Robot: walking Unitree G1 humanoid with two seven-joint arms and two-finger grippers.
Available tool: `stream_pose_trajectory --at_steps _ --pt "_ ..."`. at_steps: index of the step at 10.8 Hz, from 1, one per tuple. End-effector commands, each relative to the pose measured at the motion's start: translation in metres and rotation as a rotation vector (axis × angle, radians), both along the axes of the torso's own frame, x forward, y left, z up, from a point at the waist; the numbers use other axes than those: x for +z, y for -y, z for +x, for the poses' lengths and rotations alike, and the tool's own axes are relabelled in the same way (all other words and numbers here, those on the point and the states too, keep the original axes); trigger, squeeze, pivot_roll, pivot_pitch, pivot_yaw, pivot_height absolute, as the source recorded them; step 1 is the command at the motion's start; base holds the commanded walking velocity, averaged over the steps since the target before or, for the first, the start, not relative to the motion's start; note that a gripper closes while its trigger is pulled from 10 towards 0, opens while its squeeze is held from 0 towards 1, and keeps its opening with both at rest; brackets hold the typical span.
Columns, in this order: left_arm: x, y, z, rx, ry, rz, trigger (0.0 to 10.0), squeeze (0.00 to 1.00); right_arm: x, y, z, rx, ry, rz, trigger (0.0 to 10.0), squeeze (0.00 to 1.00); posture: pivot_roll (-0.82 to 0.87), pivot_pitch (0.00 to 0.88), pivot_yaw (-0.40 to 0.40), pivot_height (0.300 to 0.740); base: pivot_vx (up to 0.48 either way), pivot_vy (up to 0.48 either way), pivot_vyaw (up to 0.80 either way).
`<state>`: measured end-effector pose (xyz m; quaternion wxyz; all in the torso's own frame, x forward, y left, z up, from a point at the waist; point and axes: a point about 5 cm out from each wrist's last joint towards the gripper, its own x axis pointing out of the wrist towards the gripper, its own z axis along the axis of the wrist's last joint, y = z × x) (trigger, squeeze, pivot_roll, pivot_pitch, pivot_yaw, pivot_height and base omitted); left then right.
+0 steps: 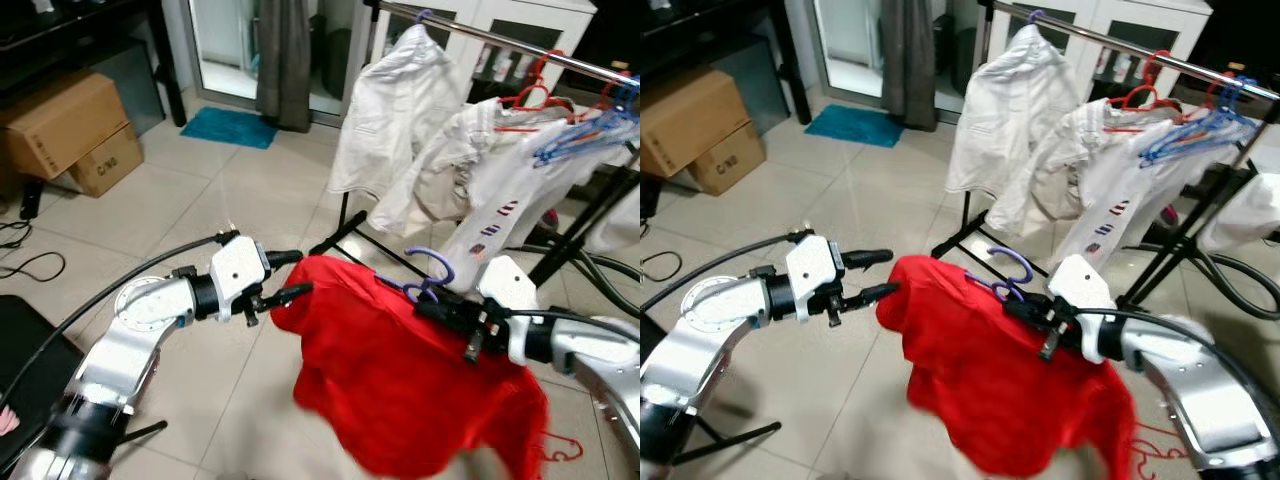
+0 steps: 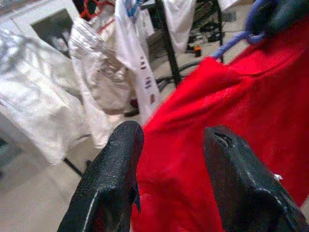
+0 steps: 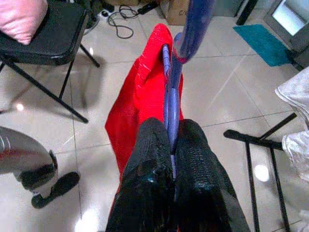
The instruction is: Hang hanger
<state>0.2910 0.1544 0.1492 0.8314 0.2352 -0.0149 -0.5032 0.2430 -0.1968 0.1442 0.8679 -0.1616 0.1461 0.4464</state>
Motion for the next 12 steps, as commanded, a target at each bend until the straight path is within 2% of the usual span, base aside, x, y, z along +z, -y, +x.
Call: stream_pose_trajectory --at_steps 1,2,3,4,5,6,7,8,9,10,11,12 --pt "0.012 0.0 0.006 -0.002 0.054 -0.028 10.0 0.0 0.01 0.002 0.0 0.027 0.049 -0.02 0.0 0.0 -0.01 0.013 -0.034 0.74 0.0 0.0 0.0" --pt "0.028 -0.005 0.015 0.015 0.008 -0.208 10.0 1.0 0.014 0.004 0.001 0.034 0.056 -0.028 0.0 0.0 -0.01 0.01 -0.036 0.74 0.0 0.0 0.0" --pt "0.031 -0.009 0.011 -0.08 -0.12 -0.265 10.0 1.0 0.019 0.005 -0.001 0.073 0.054 -0.013 0.0 0.0 -0.01 0.014 -0.036 0.74 0.0 0.0 0.0" --pt "0.027 -0.012 0.002 -0.182 -0.168 -0.201 10.0 1.0 0.023 0.007 -0.004 0.111 0.045 -0.007 0.0 0.0 -0.01 0.019 -0.031 0.74 0.0 0.0 0.0" --pt "0.022 -0.017 -0.002 -0.236 -0.201 -0.145 10.0 1.0 0.028 0.009 -0.007 0.143 0.045 0.007 0.0 0.0 -0.01 0.024 -0.026 0.74 0.0 0.0 0.0" --pt "0.018 -0.02 -0.003 -0.245 -0.255 -0.122 10.0 1.0 0.031 0.01 -0.009 0.157 0.043 0.021 0.0 0.0 -0.01 0.026 -0.022 0.74 0.0 0.0 0.0" --pt "0.016 -0.024 -0.001 -0.225 -0.257 -0.102 10.0 1.0 0.034 0.011 -0.01 0.178 0.038 0.027 0.0 0.0 -0.01 0.028 -0.019 0.74 0.0 0.0 0.0" --pt "0.017 -0.027 0.004 -0.189 -0.207 -0.075 10.0 0.89 0.035 0.012 -0.013 0.207 0.023 0.022 0.0 0.0 -0.01 0.03 -0.017 0.74 0.0 0.0 0.0" --pt "0.018 -0.03 0.008 -0.158 -0.15 -0.036 10.0 0.0 0.035 0.012 -0.016 0.229 0.01 0.021 0.0 0.0 -0.01 0.032 -0.015 0.74 0.0 0.0 0.0" --pt "0.019 -0.035 0.013 -0.107 -0.099 -0.029 10.0 0.0 0.035 0.012 -0.016 0.234 0.005 0.025 0.0 0.0 -0.01 0.033 -0.013 0.74 0.0 0.0 0.0" --pt "0.018 -0.042 0.013 -0.093 -0.114 -0.022 10.0 0.0 0.036 0.013 -0.017 0.24 0.0 0.027 0.0 0.0 -0.01 0.035 -0.014 0.74 0.0 0.0 0.0" --pt "0.015 -0.043 0.007 -0.131 -0.164 -0.034 10.0 0.0 0.037 0.014 -0.016 0.242 0.002 0.03 0.0 0.0 -0.01 0.034 -0.015 0.74 0.0 0.0 0.0"
